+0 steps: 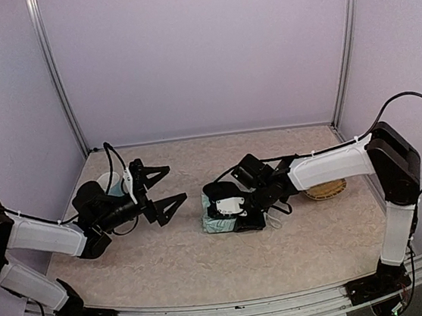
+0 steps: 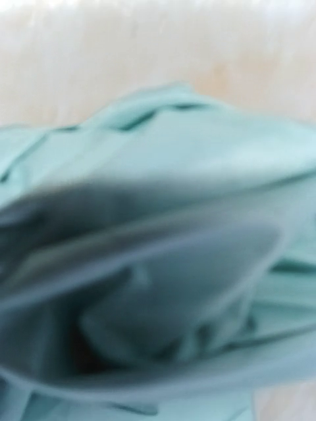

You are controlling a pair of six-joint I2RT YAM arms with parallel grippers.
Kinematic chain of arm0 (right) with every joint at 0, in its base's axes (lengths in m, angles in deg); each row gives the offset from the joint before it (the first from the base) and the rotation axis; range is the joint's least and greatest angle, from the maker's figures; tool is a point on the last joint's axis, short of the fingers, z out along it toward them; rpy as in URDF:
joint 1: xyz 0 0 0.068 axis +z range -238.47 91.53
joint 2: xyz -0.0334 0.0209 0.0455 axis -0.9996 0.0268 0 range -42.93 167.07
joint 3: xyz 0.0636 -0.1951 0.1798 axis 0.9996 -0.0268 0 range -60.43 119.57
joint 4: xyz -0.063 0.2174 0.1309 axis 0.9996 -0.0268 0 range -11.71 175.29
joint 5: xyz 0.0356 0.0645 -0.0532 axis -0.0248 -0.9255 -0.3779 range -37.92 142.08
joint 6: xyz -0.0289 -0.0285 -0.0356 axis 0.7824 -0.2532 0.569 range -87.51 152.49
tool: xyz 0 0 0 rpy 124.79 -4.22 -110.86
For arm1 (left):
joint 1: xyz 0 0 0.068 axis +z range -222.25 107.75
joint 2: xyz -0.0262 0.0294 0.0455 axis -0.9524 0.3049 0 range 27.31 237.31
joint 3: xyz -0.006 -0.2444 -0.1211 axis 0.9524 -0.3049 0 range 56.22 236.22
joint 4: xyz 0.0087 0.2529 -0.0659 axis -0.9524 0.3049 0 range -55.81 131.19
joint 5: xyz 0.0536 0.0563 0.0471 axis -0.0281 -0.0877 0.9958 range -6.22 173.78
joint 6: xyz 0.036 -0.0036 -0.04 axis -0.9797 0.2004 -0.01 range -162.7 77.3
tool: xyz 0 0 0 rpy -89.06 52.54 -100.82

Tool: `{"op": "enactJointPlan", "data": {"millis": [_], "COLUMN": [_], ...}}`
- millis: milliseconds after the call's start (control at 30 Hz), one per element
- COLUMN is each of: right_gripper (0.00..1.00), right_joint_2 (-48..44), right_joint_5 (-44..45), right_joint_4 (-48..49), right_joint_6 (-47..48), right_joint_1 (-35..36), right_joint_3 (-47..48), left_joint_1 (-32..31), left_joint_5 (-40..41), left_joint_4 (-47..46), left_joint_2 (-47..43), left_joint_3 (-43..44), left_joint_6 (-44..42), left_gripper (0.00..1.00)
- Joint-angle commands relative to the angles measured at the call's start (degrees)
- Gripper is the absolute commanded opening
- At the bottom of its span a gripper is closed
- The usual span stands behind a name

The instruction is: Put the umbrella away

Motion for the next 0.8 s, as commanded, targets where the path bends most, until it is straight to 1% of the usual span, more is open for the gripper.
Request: {"op": "enactJointPlan", "data": {"millis": [0, 67, 100, 133, 167, 233, 300, 400, 500, 600, 667, 700, 733, 767], "right_gripper": [0.12, 0.13, 0.13, 0.13, 0.13, 0.14, 0.14, 0.15, 0.15, 0.14, 0.14, 0.14, 0.14, 0.14], "right_joint_2": [5.48, 7.60, 8.58, 9.73, 10.73, 12.92, 15.03, 18.02, 21.32, 25.04, 26.80, 27.56, 28.23, 28.93], "right_joint_5": [-14.91, -18.01, -19.52, -20.89, -22.20, -24.85, -27.28, -30.25, -30.91, -31.62, -31.75, -31.55, -30.89, -29.95], "right_joint_4": [-18.28, -22.04, -23.78, -25.34, -27.13, -29.53, -31.50, -33.31, -34.16, -34.48, -34.57, -34.55, -34.38, -34.21], "right_joint_6": [-4.18, -5.17, -5.53, -5.88, -6.16, -6.57, -6.65, -7.01, -7.60, -7.74, -7.87, -7.98, -8.12, -8.27], "right_joint_1": [-1.28, -2.27, -2.67, -3.10, -3.71, -4.41, -5.05, -6.09, -6.69, -7.37, -8.05, -8.26, -8.44, -8.50], "right_joint_3": [3.26, 5.50, 6.36, 7.21, 8.08, 9.90, 12.02, 14.62, 17.24, 19.49, 20.92, 21.56, 22.07, 22.53], "left_joint_1": [-0.42, -2.48, -3.76, -5.11, -6.59, -9.18, -11.58, -14.00, -15.65, -15.88, -15.83, -15.75, -15.54, -15.40], "left_joint_5": [-8.00, -7.01, -5.79, -4.01, -1.96, 2.90, 7.74, 12.71, 15.40, 17.24, 18.24, 18.41, 18.83, 19.47], "left_joint_4": [-3.18, 8.10, 11.79, 14.40, 16.27, 21.49, 28.00, 33.50, 33.59, 33.88, 35.76, 37.36, 39.73, 40.80], "left_joint_2": [-1.56, -2.79, -3.53, -4.25, -4.75, -4.74, -2.96, 1.08, 4.21, 7.83, 10.58, 12.25, 13.90, 15.50], "left_joint_3": [2.45, 4.10, 3.81, 3.07, 1.96, 0.82, 1.90, 4.58, 6.45, 9.10, 11.64, 13.15, 14.73, 16.03], "left_joint_6": [-5.10, -13.95, -18.31, -22.92, -28.15, -35.50, -41.11, -45.03, -48.43, -52.48, -54.82, -55.69, -56.12, -56.12], "left_gripper": [0.94, 0.76, 0.67, 0.61, 0.58, 0.56, 0.56, 0.60, 0.71, 0.81, 0.85, 0.85, 0.89, 0.90]}}
